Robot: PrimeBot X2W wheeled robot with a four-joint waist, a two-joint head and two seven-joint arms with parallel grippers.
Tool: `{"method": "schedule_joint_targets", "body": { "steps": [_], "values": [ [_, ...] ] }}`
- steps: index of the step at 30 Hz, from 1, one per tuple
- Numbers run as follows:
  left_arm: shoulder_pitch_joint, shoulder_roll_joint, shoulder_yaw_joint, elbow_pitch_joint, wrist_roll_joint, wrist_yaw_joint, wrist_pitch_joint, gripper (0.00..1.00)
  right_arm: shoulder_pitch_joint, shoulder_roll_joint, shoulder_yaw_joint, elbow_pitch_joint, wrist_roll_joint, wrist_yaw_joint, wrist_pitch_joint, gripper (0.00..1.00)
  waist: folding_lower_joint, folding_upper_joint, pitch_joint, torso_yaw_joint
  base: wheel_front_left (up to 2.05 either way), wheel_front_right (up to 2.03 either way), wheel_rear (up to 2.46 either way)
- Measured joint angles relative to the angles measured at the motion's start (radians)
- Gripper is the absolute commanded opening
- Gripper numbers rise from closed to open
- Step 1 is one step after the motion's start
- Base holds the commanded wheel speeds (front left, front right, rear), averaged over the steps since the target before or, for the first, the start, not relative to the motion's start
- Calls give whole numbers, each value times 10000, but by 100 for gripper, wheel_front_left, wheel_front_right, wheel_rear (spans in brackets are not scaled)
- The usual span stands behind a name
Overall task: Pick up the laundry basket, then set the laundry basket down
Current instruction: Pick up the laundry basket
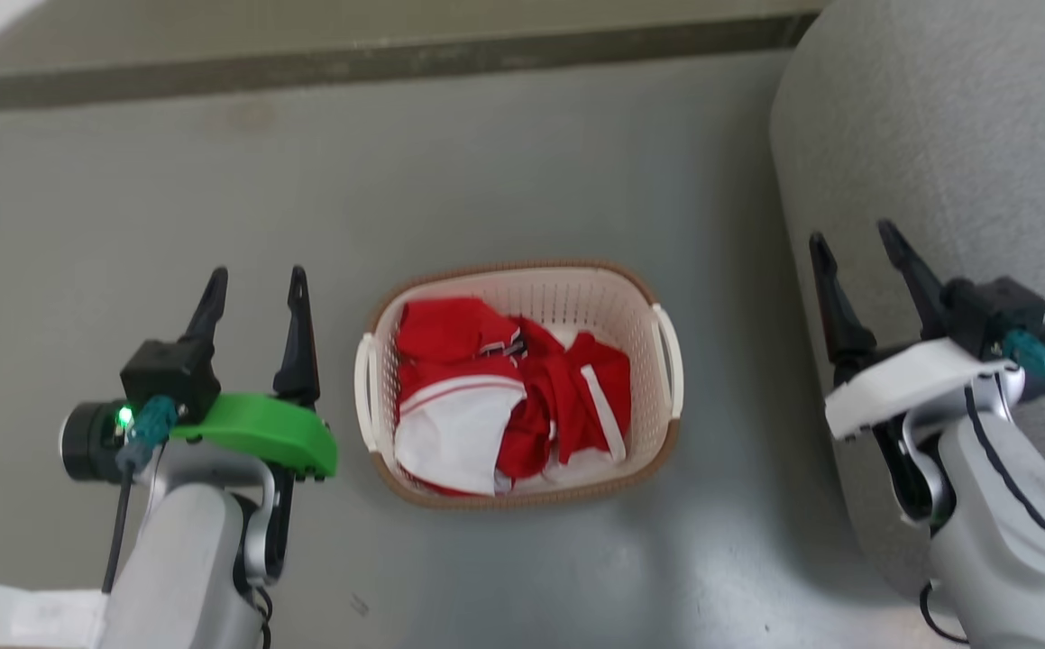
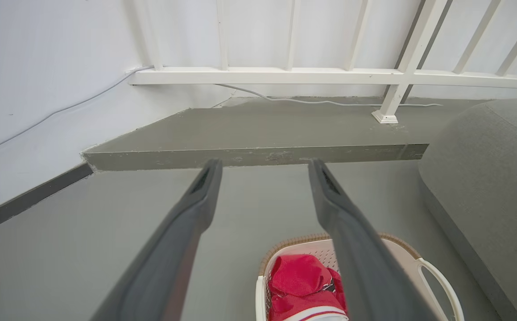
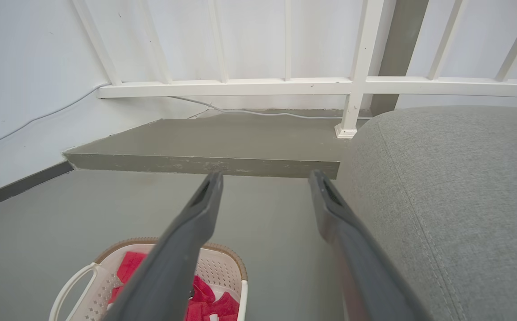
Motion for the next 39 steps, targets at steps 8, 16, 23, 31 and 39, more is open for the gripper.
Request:
{"method": "schedule_joint_targets", "body": {
  "steps": [8,16,23,31,39],
  "values": [
    [-963,-169,-6,525,-17,-150,92,100,-1043,119,54,387,2,148,0,100,0,0,1280,-3,0,0,0],
    [-2071,-203,-10,1195,-111,-422,408,100,-2125,196,54,807,0,226,-25,100,1,0,2430,-22,0,0,0],
    [-3139,-226,-48,1990,-153,-719,807,100,-3199,370,176,1283,0,307,-25,100,1,0,3437,-28,0,0,0],
    [-3873,-247,-13,3001,-389,-1011,938,100,-3822,504,341,2100,-15,481,-25,100,2,0,4364,-26,0,0,0],
    [-4282,-270,23,4090,-627,-1256,1045,100,-4236,738,550,2803,-19,583,-25,100,2,0,5149,-53,0,0,0]
  ]
}}
